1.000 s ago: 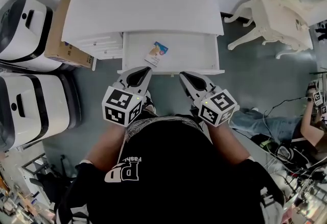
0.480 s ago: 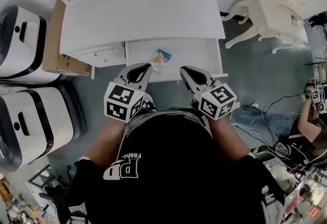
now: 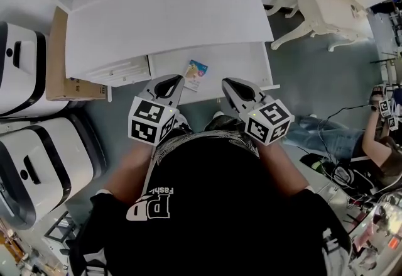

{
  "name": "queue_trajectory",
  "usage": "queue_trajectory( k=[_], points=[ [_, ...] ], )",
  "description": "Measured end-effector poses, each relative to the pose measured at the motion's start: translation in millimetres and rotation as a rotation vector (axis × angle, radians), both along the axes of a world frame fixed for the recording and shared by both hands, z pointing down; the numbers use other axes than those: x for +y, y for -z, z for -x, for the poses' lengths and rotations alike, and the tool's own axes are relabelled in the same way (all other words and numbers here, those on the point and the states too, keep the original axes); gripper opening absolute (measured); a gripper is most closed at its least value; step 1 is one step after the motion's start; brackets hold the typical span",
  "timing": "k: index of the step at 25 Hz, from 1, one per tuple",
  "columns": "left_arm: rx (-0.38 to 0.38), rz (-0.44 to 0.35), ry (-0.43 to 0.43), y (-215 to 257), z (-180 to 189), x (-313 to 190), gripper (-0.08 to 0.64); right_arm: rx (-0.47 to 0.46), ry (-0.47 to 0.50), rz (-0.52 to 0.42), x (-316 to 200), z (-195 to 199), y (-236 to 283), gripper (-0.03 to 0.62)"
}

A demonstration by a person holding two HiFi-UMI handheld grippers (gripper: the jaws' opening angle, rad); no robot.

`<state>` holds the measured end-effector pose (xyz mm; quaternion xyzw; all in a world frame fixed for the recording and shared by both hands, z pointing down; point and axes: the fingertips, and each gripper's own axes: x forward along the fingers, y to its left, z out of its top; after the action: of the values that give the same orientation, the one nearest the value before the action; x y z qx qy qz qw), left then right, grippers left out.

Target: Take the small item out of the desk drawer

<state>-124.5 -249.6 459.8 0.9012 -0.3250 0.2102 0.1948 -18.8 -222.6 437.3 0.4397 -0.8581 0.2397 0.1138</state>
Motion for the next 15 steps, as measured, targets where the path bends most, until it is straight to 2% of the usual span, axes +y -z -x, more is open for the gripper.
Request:
queue_trajectory(
  k=[6,11,15],
  points=[
    [-0.018,0.025,0.001,-8.6,-13.6,-6.9,0.017,-0.008,0.015,0.026,-7.5,-11.2,-10.7,0.009],
    [-0.037,0.035,0.039,-14.8,-27.4,-16.2,0.017,-0.016,0.041,0.047,-24.1,-28.6,-17.9,0.009],
    [-0.075,0.071,0.060,-42.7,-36.2,-26.3,0.017,-0.014,0.074,0.041,-41.6,-39.4,-19.5,0.009]
  ],
)
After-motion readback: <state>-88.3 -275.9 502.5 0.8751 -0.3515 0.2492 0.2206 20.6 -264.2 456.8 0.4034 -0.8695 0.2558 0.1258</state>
